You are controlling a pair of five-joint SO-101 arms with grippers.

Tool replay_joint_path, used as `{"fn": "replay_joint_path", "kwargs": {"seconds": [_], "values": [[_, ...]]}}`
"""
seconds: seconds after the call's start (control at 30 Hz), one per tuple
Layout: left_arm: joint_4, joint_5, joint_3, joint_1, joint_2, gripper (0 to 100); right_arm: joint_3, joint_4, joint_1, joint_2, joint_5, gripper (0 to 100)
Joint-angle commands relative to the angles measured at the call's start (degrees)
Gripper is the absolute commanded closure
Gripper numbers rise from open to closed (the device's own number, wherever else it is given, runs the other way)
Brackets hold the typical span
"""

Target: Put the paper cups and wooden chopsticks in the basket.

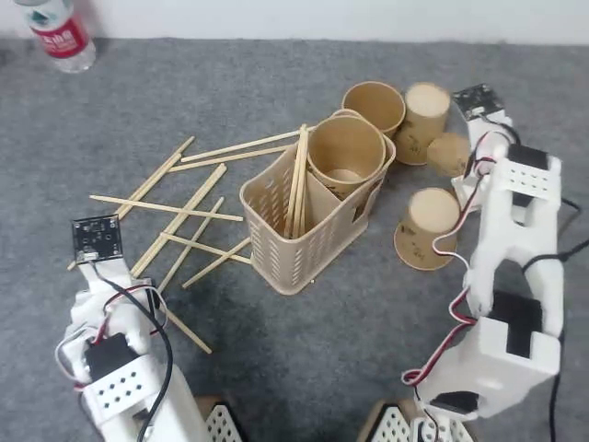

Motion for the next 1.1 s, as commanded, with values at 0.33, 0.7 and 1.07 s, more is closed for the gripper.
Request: {"fn": "replay_joint_path", "kwargs": {"seconds": [0.33, 0.7, 1.07], "values": [[-1.1, 0.5, -0.3, -0.1, -0.7, 85, -5.4, 3.5, 5.4, -11.4, -0.1, 99.1], [-1.0, 0.5, -0.3, -0.1, -0.7, 85, -18.5, 25.4, -2.5, -33.8, 13.7, 99.1], [-0.9, 0.5, -0.3, -0.1, -0.7, 85, -32.2, 40.9, -21.8, -37.1, 32.2, 99.0]]}}
